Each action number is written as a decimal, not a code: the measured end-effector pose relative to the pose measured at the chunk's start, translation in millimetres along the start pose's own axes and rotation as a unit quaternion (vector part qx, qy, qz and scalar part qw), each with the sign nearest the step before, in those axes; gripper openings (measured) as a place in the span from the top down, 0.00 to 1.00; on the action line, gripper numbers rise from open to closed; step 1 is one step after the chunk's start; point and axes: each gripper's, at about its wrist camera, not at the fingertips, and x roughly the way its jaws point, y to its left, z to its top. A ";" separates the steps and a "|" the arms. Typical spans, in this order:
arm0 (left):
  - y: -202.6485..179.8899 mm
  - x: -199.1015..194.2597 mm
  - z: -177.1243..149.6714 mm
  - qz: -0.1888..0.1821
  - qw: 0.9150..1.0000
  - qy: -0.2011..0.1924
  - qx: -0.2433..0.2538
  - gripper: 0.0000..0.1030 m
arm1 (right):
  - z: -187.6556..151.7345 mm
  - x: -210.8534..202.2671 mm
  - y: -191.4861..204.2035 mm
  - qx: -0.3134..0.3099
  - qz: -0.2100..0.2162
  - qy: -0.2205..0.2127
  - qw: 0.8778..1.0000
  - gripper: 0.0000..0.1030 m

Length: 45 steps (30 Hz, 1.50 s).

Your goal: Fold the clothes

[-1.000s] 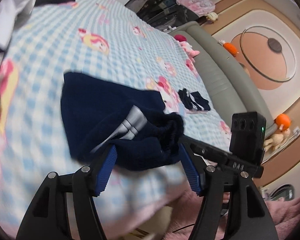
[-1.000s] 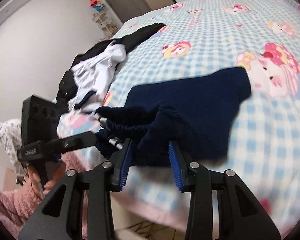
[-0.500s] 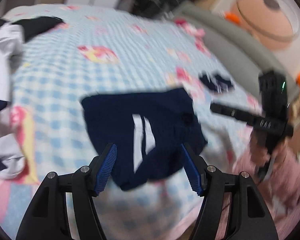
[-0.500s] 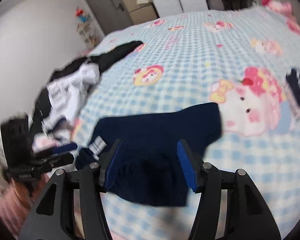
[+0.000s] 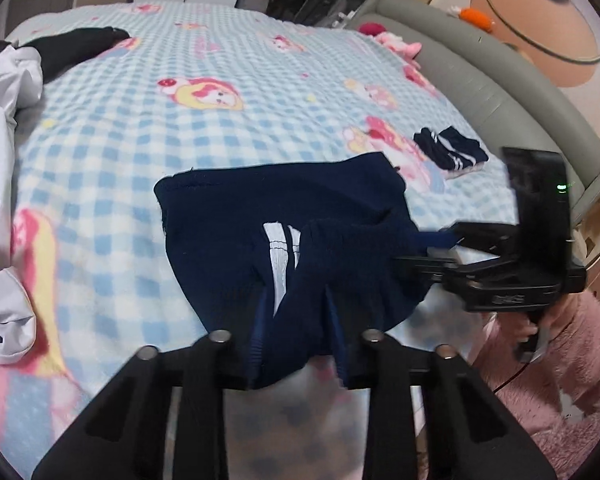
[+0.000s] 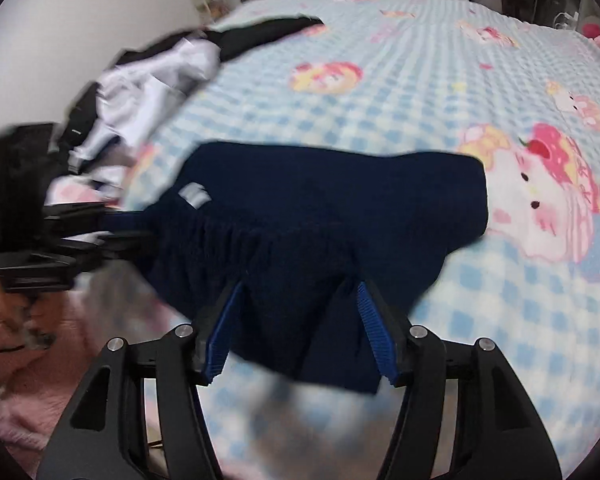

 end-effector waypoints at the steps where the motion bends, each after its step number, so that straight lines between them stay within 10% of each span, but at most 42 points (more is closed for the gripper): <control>1: -3.5 -3.0 1.0 0.002 1.000 -0.003 0.007 0.79 | 0.8 -1.3 0.6 0.004 0.006 -0.003 1.000 0.62; 3: -7.9 -9.3 6.4 0.004 1.000 -0.009 0.015 0.81 | 2.4 -9.9 3.4 0.008 0.014 -0.016 1.000 0.76; 12: 5.2 -14.3 58.4 0.010 0.999 -0.039 -0.009 0.82 | 51.4 -40.5 -0.3 0.032 0.018 -0.096 0.995 0.80; 20: 74.3 56.3 68.1 0.004 0.989 0.068 -0.133 0.58 | 76.4 40.0 -34.7 0.075 -0.017 -0.016 0.997 0.61; 32: 85.0 -26.7 17.3 0.022 0.987 -0.043 -0.155 0.55 | 48.2 -26.5 -46.0 0.144 0.026 -0.086 0.986 0.56; 38: 86.5 -32.4 -0.2 0.068 0.988 -0.040 -0.136 0.60 | 30.2 -16.7 -37.6 0.081 -0.071 -0.029 0.994 0.56; 45: 64.8 -21.8 25.4 -0.033 0.995 -0.045 -0.083 0.43 | 28.5 -30.0 -47.5 0.118 -0.023 -0.062 0.991 0.51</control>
